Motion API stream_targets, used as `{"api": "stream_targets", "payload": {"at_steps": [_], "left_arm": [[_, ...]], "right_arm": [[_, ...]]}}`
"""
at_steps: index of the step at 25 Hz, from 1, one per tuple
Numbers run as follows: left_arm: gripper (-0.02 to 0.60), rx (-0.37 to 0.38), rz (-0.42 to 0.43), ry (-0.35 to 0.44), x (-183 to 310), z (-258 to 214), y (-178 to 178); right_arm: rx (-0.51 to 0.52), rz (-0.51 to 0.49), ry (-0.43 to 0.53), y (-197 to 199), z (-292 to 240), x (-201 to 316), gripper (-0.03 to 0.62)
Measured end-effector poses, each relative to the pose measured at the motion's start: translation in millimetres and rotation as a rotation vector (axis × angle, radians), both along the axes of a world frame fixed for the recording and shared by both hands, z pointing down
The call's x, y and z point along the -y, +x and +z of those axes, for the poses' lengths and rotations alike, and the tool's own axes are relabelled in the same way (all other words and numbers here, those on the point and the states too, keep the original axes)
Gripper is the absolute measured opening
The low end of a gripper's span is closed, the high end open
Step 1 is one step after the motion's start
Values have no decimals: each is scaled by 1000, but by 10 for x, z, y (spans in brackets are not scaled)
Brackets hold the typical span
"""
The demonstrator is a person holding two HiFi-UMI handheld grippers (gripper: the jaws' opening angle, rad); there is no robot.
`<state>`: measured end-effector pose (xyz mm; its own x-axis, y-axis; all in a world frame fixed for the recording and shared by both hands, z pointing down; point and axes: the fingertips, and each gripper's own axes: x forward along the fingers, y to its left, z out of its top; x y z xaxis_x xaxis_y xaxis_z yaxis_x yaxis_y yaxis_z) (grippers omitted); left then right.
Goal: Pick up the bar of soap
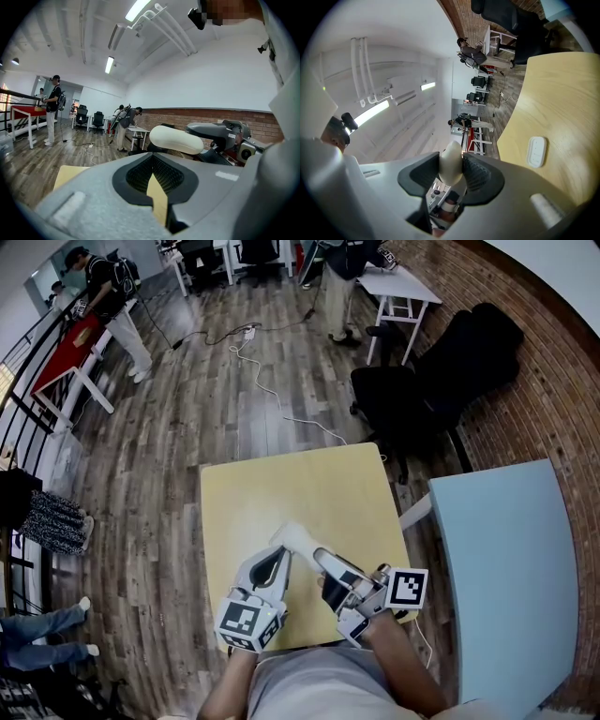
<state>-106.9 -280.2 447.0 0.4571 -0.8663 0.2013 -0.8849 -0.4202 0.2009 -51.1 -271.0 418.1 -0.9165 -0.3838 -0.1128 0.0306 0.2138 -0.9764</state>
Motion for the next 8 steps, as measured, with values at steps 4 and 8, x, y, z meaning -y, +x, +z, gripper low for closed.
{"api": "stream_targets", "payload": {"at_steps": [4, 8], "left_arm": [[2, 0, -2, -2, 9, 13, -18], [2, -1, -4, -3, 13, 19, -18]], "right_arm": [[-1, -8, -1, -18, 13, -2, 155], [-9, -12, -14, -15, 50, -9, 155]]}}
